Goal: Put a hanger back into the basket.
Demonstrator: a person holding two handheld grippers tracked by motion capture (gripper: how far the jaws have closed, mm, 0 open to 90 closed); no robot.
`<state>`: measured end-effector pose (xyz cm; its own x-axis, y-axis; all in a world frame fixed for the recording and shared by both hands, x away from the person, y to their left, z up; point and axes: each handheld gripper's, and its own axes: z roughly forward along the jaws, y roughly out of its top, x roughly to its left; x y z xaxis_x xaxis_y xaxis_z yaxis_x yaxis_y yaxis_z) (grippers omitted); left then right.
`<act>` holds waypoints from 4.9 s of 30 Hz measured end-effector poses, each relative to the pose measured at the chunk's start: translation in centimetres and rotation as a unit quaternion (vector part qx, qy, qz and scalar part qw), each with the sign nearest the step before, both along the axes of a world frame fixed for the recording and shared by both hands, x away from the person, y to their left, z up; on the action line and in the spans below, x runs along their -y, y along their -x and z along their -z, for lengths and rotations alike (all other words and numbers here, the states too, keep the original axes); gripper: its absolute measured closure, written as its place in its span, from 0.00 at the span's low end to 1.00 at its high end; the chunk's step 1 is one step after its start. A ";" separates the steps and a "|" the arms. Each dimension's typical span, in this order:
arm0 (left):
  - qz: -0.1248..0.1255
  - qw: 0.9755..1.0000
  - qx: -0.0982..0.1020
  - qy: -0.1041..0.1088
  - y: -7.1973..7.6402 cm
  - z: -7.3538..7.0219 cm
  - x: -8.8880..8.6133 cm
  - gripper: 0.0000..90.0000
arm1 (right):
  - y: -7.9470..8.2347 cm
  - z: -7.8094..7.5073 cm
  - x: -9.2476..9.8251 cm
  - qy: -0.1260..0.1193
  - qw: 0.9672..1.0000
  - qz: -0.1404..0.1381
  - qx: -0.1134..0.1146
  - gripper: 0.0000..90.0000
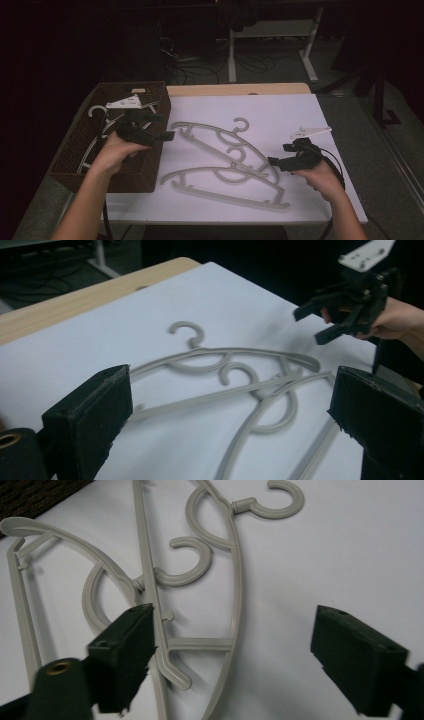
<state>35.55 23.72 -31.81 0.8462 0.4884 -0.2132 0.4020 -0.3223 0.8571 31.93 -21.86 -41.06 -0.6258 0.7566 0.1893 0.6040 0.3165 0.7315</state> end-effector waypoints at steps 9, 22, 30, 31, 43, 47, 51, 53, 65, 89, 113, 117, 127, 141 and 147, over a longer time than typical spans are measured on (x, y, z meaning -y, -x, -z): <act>0.040 0.999 -0.016 -0.005 0.4 2.5 4.6 0.04 | 0.3 0.6 -1.0 0.020 0.999 -0.016 -0.031 0.76; 0.058 0.998 -0.033 -0.016 0.5 5.0 6.0 0.04 | 0.3 2.2 -2.5 0.070 0.994 -0.042 -0.070 0.99; 0.062 0.997 -0.040 -0.022 0.6 5.6 6.3 0.04 | 0.2 2.5 -2.4 0.096 0.991 -0.037 -0.081 0.99; 0.063 0.997 -0.040 -0.022 0.6 5.6 6.3 0.04 | 0.1 2.5 -2.3 0.100 0.991 -0.033 -0.080 0.99; 0.066 0.996 -0.045 -0.031 0.8 6.3 6.9 0.05 | -1.7 2.6 2.6 0.122 0.988 0.067 -0.070 0.99; 0.064 0.996 -0.047 -0.032 0.8 6.5 7.0 0.05 | -2.8 2.6 4.0 0.121 0.986 0.093 -0.067 0.99; 0.065 0.996 -0.049 -0.034 0.8 6.7 7.2 0.05 | -4.0 2.6 4.8 0.128 0.983 0.116 -0.061 0.99; 0.066 0.996 -0.050 -0.037 0.8 6.9 7.3 0.05 | -4.6 2.7 5.1 0.138 0.981 0.126 -0.055 0.99; 0.064 0.996 -0.052 -0.040 0.8 7.1 7.3 0.05 | -3.5 0.8 3.4 0.068 0.993 0.093 -0.032 0.99; 0.048 0.996 -0.051 -0.057 0.5 7.6 7.7 0.06 | -3.4 3.3 1.5 0.106 0.991 0.058 -0.058 0.99; 0.040 0.995 -0.054 -0.070 -1.0 8.0 9.6 0.07 | -3.9 3.4 1.3 0.115 0.990 0.073 -0.030 0.99; 0.030 0.995 -0.047 -0.085 -2.0 7.9 10.4 0.07 | -3.9 3.4 1.3 0.113 0.990 0.072 -0.031 0.99; 0.009 0.992 -0.036 -0.117 -7.3 7.5 12.7 0.08 | -4.0 3.5 1.4 0.112 0.991 0.070 -0.034 0.99; 0.015 0.982 -0.012 -0.186 -13.4 9.1 15.3 0.15 | -4.1 3.5 1.5 0.107 0.991 0.070 -0.040 0.99; 0.029 0.969 -0.007 -0.244 -14.7 11.0 16.3 0.19 | -4.1 3.6 1.5 0.107 0.991 0.070 -0.044 0.99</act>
<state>50.27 7.44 -42.78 0.8735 0.4865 0.0190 0.3826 -0.7101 0.5911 36.07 -23.35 -44.62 -0.5002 0.8635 0.0645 0.7107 0.3669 0.6002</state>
